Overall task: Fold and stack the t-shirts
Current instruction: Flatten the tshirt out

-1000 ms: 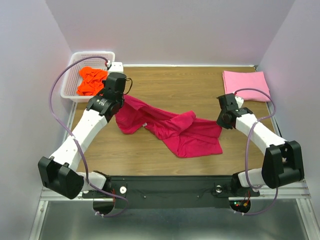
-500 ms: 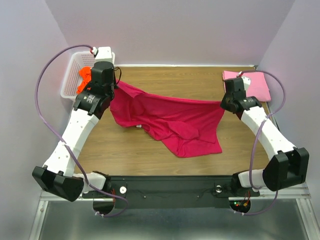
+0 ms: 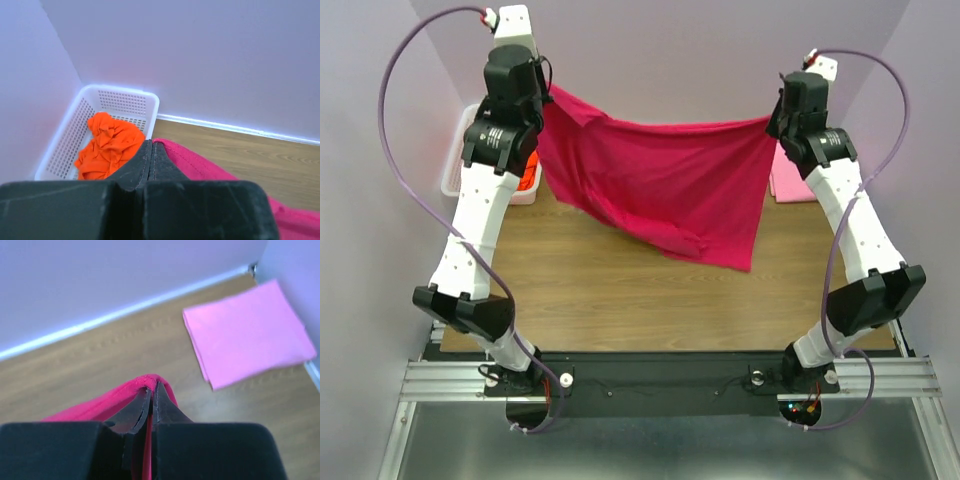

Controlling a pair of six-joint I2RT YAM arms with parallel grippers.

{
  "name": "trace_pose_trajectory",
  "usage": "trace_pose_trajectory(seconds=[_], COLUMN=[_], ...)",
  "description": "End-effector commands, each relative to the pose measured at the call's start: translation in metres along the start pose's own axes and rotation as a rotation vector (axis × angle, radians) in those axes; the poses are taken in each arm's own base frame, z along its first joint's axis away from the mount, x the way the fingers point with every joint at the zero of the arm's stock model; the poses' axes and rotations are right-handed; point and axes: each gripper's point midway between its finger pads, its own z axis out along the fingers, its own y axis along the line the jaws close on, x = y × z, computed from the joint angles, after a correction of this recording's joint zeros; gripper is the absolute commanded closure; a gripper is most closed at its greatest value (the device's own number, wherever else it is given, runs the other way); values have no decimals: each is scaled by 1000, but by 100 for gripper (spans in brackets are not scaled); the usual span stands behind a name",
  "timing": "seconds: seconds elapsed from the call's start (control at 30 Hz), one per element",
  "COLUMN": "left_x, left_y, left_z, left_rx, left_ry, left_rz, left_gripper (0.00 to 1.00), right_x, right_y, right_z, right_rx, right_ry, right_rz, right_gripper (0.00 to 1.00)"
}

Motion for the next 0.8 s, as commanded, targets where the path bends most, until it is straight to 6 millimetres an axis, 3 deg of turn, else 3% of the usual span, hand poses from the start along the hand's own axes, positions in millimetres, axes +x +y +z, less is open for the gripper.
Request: trace_pose_trajectory(seconds=[0.0,0.03,0.23,0.27,0.4,0.53,0.6,0.73,0.77], left_x=[-80,-99,-158,-162,-177,-187,-187,-190,-192], left_y=[10,13,27,29,35,50,56,79,83], left_z=[-17,-22,-54,-58,-87,-131,-147,-197,-206], left_rx=[10,13,36,40,76,102,111,115,113], left_ry=[-187,-237,-425,-442,-501,-568,-583,-619,-628], left_rz=[-46,-57,-97,-95,-107,-124,-122,-101,-96], left_gripper=[100,100,100,100,100,100,100,100,100], right_x=[-87,-103,-161,-175,-199,-207,-207,-205,-204], right_y=[0,0,-5,-8,-15,-25,-33,-52,-55], right_z=[-21,-27,-59,-74,-108,-155,-171,-213,-230], right_rx=[3,4,-7,-20,-63,-137,-142,-173,-207], right_ry=[-223,-262,-450,-500,-598,-668,-687,-736,-759], right_rz=[21,16,41,65,96,89,92,87,81], right_gripper=[99,99,99,99,99,99,99,99,99])
